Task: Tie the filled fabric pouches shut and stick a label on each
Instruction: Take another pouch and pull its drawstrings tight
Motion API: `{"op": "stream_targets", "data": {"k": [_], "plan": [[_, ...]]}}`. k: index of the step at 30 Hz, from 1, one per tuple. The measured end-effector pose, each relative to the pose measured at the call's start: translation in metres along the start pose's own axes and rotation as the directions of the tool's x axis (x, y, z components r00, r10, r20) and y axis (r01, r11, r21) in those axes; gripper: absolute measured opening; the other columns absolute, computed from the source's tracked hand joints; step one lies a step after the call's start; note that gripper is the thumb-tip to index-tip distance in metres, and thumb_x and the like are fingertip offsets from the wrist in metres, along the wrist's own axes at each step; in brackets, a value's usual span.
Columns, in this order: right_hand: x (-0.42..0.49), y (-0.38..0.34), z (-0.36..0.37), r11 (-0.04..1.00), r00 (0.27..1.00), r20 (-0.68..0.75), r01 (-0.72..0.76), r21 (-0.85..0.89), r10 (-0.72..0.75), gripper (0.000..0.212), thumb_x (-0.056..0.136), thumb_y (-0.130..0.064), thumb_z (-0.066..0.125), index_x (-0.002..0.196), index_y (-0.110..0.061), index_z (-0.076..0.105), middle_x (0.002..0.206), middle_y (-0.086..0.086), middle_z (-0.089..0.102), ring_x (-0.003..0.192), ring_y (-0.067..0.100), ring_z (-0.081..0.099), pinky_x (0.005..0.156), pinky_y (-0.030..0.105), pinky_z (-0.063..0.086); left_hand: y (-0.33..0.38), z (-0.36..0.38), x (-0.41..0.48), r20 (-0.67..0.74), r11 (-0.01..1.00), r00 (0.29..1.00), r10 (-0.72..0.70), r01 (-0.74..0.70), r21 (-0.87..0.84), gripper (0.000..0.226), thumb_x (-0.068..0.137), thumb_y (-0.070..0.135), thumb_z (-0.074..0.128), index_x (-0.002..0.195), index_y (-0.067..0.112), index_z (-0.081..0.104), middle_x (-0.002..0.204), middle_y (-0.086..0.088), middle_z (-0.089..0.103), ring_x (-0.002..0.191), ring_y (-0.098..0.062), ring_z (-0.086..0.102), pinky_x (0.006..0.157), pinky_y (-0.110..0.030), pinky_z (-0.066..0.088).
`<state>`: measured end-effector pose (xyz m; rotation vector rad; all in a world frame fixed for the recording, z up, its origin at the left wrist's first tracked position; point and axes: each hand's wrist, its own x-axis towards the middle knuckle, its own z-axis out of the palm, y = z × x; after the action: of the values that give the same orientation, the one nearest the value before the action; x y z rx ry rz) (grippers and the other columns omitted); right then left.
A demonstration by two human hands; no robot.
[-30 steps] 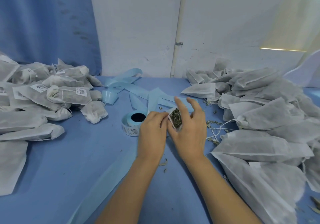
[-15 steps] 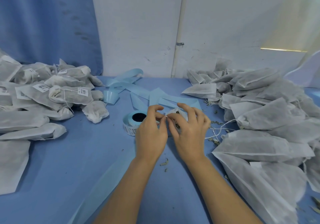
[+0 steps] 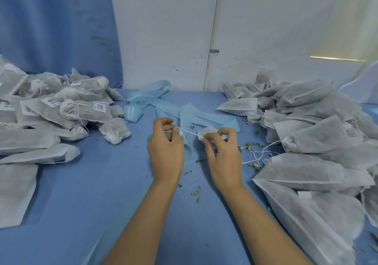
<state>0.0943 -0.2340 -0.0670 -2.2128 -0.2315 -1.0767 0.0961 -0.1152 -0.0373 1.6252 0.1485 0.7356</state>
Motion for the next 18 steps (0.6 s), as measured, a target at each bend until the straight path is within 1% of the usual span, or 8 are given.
{"op": "stream_targets", "data": {"k": [3,5,7,9,10,14,16,18], "plan": [[-0.001,0.001,0.002,0.999,1.000,0.011,-0.024,0.045,0.024,0.004,0.092,-0.013,0.062,0.091,-0.014,0.066,0.105,-0.010,0.038,0.070,0.019,0.055,0.060,0.039,0.051,0.006,0.001,-0.003,0.015,0.998,0.999,0.049,-0.049,-0.025,0.038,0.087,0.001,0.043,0.116,0.019,0.060,0.086,0.001,0.068,0.057,-0.015,0.057,0.060,-0.028,0.047],[-0.001,0.002,0.003,0.998,0.999,0.020,-0.035,0.059,0.034,0.005,0.093,-0.014,0.061,0.094,-0.015,0.067,0.106,-0.013,0.037,0.071,0.016,0.055,0.063,0.035,0.051,0.010,0.003,-0.006,0.065,0.994,0.994,0.088,-0.084,-0.067,0.040,0.088,0.000,0.041,0.118,0.016,0.062,0.101,-0.009,0.070,0.072,-0.018,0.063,0.070,-0.029,0.050],[-0.001,0.002,0.004,0.993,0.997,0.044,-0.065,0.095,0.061,0.006,0.093,-0.015,0.061,0.094,-0.015,0.066,0.103,-0.025,0.035,0.073,0.008,0.053,0.064,0.029,0.048,0.012,0.008,-0.014,0.188,0.991,0.973,0.132,-0.128,-0.034,0.037,0.090,0.000,0.043,0.118,0.013,0.063,0.113,-0.007,0.068,0.092,-0.023,0.065,0.083,-0.029,0.050],[-0.001,0.003,0.005,0.979,0.990,0.085,-0.127,0.158,0.115,0.007,0.092,-0.015,0.059,0.095,-0.014,0.065,0.103,-0.033,0.036,0.077,0.003,0.052,0.066,0.025,0.047,0.010,0.014,-0.023,0.321,0.978,0.939,0.123,-0.170,0.123,0.031,0.092,0.006,0.045,0.116,0.012,0.064,0.114,-0.003,0.066,0.097,-0.013,0.061,0.082,-0.013,0.043],[-0.001,0.004,0.005,0.973,0.987,0.094,-0.144,0.183,0.129,0.008,0.091,-0.014,0.059,0.097,-0.013,0.065,0.103,-0.033,0.037,0.078,0.000,0.052,0.068,0.024,0.048,0.008,0.017,-0.026,0.364,0.962,0.925,0.108,-0.189,0.197,0.028,0.094,0.009,0.046,0.114,0.011,0.065,0.112,-0.003,0.066,0.097,-0.012,0.059,0.081,-0.014,0.043],[0.000,0.004,0.003,0.991,0.995,0.028,-0.099,0.089,0.097,0.013,0.091,-0.006,0.060,0.099,-0.011,0.068,0.110,-0.019,0.036,0.086,-0.002,0.046,0.069,0.011,0.039,0.002,0.020,-0.030,0.393,0.900,0.916,0.078,-0.235,0.368,0.024,0.099,0.021,0.045,0.105,0.006,0.061,0.104,-0.008,0.064,0.096,-0.024,0.060,0.084,-0.039,0.046],[0.000,0.004,0.003,0.993,0.995,0.002,-0.095,0.077,0.095,0.020,0.090,-0.001,0.059,0.106,-0.010,0.068,0.113,-0.010,0.041,0.091,-0.001,0.044,0.073,0.012,0.036,0.000,0.020,-0.030,0.403,0.878,0.908,0.114,-0.282,0.386,0.026,0.100,0.023,0.044,0.097,0.003,0.059,0.094,-0.009,0.063,0.088,-0.025,0.058,0.078,-0.040,0.045],[0.001,0.002,0.003,0.980,0.994,0.013,-0.110,0.167,0.109,0.033,0.091,0.002,0.054,0.121,-0.012,0.061,0.117,-0.007,0.045,0.099,0.001,0.051,0.080,0.010,0.038,0.001,0.021,-0.031,0.436,0.912,0.896,0.085,-0.246,0.328,0.023,0.099,0.020,0.045,0.092,0.005,0.060,0.080,-0.003,0.061,0.075,-0.018,0.056,0.068,-0.031,0.043]]}}
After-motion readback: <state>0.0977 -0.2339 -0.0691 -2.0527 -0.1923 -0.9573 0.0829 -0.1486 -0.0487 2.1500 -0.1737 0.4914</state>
